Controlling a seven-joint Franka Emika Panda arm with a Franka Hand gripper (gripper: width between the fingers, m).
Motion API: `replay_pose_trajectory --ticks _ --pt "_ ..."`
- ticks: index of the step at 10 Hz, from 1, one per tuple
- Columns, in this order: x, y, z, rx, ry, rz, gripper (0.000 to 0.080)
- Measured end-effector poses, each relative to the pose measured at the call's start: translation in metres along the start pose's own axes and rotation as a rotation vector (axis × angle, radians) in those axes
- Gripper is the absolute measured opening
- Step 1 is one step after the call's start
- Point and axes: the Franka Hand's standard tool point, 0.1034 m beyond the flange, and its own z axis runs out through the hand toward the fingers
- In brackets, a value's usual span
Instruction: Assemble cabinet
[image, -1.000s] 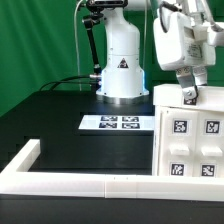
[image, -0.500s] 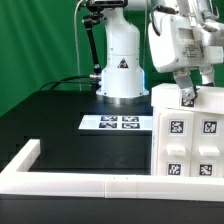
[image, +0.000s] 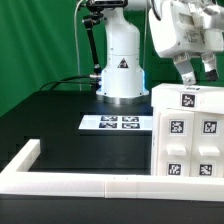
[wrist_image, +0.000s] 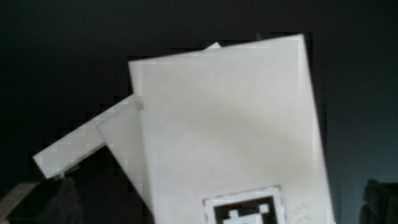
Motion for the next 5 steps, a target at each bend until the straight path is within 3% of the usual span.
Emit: replay_pose_trajectory --ticks 3,4,5 --pt "0.0020 0.0015 0.0036 -0.008 0.006 -0.062 0.0797" --pt "0.0009 0.0035 0.0034 -0.065 0.014 -0.264 0.0797" --pt "-0.0033 -0.0008 0.0010 -0.087 0.019 -0.504 0.0797"
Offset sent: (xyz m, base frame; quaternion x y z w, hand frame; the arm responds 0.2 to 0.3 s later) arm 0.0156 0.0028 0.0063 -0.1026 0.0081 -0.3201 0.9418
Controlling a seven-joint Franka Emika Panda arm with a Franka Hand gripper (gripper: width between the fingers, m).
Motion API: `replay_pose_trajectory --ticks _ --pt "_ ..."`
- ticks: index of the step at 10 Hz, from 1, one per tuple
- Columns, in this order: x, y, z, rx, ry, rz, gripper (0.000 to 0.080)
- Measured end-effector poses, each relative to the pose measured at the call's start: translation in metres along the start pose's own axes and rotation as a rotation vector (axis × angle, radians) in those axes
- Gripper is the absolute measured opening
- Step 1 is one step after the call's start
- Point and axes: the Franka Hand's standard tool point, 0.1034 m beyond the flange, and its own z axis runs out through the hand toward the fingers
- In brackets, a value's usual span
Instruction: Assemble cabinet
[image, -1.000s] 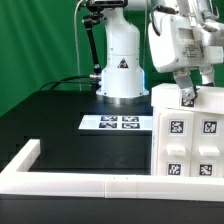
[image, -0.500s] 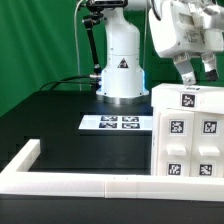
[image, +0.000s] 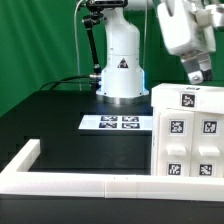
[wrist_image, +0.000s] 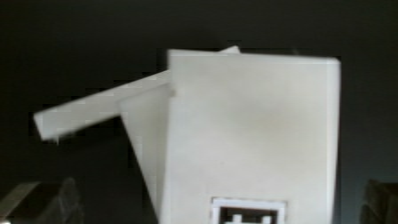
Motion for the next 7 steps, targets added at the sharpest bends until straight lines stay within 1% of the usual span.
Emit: replay_pose_trajectory --ticks 1,2,3,4,7 --pt "-0.0005 -0.0023 -0.0004 -0.003 -0.001 -0.125 0.0797" --pt "-0.0024 -0.0008 -0.0010 -0.033 -0.012 -0.282 0.0797" --pt "-0.0058 -0.0018 -0.0041 -0.057 -0.026 -0.387 0.0797" --pt "-0.0073 -0.0041 -0.0056 -0.048 -0.023 -0.399 0.0797" --pt "-0.0057 -0.0035 -0.0047 -0.050 -0.028 -0.672 0.0797"
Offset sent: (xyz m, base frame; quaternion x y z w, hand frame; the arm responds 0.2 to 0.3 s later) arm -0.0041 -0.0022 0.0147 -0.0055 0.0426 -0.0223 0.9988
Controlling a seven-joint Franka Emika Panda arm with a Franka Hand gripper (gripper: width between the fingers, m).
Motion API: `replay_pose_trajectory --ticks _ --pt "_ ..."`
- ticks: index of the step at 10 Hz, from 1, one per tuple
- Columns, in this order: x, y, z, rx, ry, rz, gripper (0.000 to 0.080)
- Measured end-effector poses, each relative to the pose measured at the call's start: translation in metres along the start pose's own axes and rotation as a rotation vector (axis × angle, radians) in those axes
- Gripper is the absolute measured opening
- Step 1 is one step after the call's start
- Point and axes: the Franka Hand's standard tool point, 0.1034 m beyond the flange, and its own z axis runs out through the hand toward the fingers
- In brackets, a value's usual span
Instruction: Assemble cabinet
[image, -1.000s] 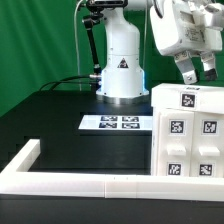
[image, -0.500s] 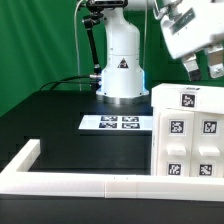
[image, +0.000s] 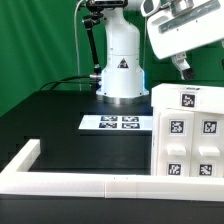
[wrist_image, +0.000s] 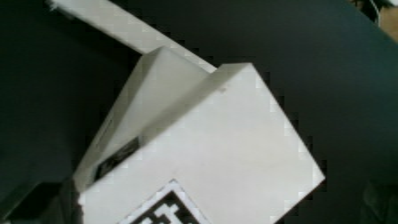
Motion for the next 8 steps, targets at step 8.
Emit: replay_pose_trajectory --ticks 8 --pt "0.0052 0.0035 0.0038 -0.124 -0.058 -1.163 0.0797"
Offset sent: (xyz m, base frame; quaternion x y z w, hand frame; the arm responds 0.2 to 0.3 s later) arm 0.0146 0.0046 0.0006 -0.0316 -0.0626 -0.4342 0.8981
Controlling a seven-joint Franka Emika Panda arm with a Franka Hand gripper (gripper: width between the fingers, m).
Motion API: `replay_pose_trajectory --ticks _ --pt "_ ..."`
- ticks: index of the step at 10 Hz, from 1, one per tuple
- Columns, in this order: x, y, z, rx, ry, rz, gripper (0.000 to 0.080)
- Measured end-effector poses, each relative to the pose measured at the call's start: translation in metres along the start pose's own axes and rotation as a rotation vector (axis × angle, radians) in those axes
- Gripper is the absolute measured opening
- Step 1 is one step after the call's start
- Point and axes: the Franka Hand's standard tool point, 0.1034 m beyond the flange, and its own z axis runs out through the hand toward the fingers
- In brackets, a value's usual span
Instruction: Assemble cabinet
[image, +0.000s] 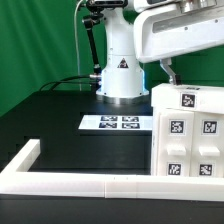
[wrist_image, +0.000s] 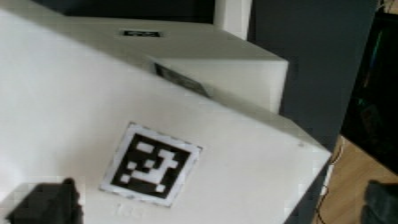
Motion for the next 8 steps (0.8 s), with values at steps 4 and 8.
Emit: replay_pose_trajectory --ticks 4,8 --pt "-0.003 0.003 0.004 -0.056 -0.036 -0.436 0.0797" --pt "-0.006 0.013 0.010 -0.057 -0.065 -0.713 0.0797"
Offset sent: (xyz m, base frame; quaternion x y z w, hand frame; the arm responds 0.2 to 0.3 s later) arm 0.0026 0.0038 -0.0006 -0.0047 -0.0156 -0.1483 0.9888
